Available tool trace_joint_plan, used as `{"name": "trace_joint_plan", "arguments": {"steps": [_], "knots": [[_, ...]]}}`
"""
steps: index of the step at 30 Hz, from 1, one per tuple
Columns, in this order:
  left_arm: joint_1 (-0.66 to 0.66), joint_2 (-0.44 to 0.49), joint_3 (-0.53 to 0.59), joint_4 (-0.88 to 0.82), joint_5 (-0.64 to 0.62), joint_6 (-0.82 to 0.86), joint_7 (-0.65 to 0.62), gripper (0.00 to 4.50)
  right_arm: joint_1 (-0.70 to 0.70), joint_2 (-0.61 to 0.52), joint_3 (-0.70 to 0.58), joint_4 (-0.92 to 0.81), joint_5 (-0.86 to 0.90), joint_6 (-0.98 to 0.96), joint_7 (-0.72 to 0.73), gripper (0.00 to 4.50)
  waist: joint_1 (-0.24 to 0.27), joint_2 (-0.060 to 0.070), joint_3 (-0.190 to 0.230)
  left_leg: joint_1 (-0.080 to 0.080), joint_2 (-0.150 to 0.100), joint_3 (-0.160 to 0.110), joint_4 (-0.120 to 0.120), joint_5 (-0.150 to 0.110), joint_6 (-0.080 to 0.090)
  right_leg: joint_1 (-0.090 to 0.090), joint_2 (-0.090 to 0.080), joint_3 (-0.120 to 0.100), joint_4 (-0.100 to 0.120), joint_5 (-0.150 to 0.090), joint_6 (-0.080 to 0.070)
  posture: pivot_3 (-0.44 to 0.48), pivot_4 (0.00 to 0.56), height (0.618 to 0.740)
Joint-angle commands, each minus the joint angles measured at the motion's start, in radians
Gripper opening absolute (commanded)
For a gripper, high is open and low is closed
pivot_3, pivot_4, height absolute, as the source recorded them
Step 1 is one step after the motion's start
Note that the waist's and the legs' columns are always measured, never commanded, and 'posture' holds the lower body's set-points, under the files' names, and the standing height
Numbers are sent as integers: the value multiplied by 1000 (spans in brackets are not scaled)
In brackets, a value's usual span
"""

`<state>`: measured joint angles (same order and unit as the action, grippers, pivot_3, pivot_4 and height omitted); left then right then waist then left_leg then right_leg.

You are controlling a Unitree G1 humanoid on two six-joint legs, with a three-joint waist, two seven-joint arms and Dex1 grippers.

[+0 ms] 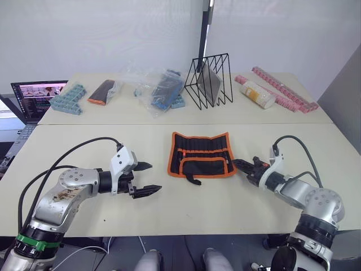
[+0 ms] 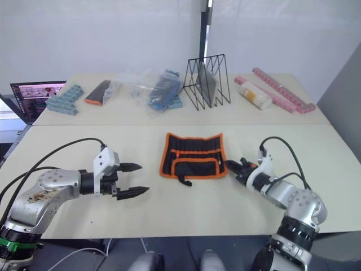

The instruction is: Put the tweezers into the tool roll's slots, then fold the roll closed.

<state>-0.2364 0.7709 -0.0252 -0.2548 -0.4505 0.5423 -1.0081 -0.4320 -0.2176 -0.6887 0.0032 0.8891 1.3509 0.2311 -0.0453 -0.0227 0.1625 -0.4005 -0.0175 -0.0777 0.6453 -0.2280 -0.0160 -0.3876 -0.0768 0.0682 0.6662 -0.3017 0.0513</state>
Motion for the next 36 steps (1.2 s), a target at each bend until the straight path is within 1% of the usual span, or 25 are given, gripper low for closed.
{"name": "trace_joint_plan", "arguments": {"steps": [1,4,5,6,10,11,16,20,23,24,25,26,28,34,36], "knots": [[-20,3,1,-7,2,-19,-16,4500,39,9,4,-1,36,-12,10,34,0,0,0,0,0,0,0,0,0,0,0,0,0,0,0,0,150,739],[-21,2,0,-6,5,-20,-20,4500,56,-7,-9,12,84,-13,42,34,0,0,0,0,0,0,0,0,0,0,0,0,0,0,0,0,150,739],[-21,2,-1,-6,7,-21,-21,4500,58,-16,-9,15,96,-10,49,591,1,0,0,0,0,0,0,0,0,0,0,0,0,0,0,0,150,739],[-20,2,0,-7,8,-21,-21,4500,60,-26,-4,13,110,-7,58,850,1,0,0,0,0,0,0,0,0,0,0,0,0,0,0,0,150,739],[-15,0,1,-9,11,-22,-22,4500,66,-65,37,-10,108,-36,80,2264,1,1,0,-1,0,0,0,0,0,-1,0,0,0,0,0,0,150,739],[-13,0,2,-10,11,-22,-21,4500,65,-79,44,-18,99,-61,89,2546,1,1,0,-1,0,0,0,0,0,-1,0,0,0,0,0,0,150,739],[-7,-3,10,-17,-3,-16,-29,4500,55,-173,41,-64,126,-153,175,2546,4,1,1,-2,-1,0,0,0,0,-1,-1,0,0,0,0,0,150,739],[-11,-5,12,-17,-13,-14,-39,4500,64,-219,89,-112,114,-223,229,2546,3,1,1,-2,0,0,0,0,0,-1,0,0,-1,0,0,0,150,739],[-17,-6,6,-18,-13,-14,-42,4500,98,-221,166,-203,142,-235,293,1744,1,1,1,-2,0,0,0,0,0,-1,0,0,-1,0,0,0,150,739],[-20,-7,2,-21,-13,-12,-42,4500,110,-218,198,-234,146,-234,303,1366,0,1,1,-2,0,0,0,0,0,-1,0,0,-1,0,0,0,150,739],[-23,-9,-1,-24,-14,-8,-41,4500,122,-223,236,-257,128,-245,312,1080,0,1,1,-2,0,0,0,0,0,-1,0,0,-1,0,0,0,150,739],[-28,-11,-4,-27,-13,-4,-40,4500,135,-225,282,-273,92,-268,311,697,1,1,1,-2,0,0,0,0,0,-1,0,0,-1,0,0,0,150,739],[-40,-15,-10,-33,-14,5,-35,4500,154,-223,368,-275,-1,-334,296,35,2,1,1,-2,0,0,0,0,0,-1,0,0,-1,0,0,0,150,739],[-87,-14,-30,-21,-7,18,-42,4500,169,-179,566,-175,-231,-515,265,35,6,1,1,-2,-1,0,1,0,0,-1,-1,0,-1,0,0,0,150,739],[-111,-14,-39,2,0,13,-50,4500,171,-162,615,-139,-308,-566,232,35,5,1,1,-2,-1,0,1,0,0,-2,-1,0,0,0,0,0,150,739]]}}
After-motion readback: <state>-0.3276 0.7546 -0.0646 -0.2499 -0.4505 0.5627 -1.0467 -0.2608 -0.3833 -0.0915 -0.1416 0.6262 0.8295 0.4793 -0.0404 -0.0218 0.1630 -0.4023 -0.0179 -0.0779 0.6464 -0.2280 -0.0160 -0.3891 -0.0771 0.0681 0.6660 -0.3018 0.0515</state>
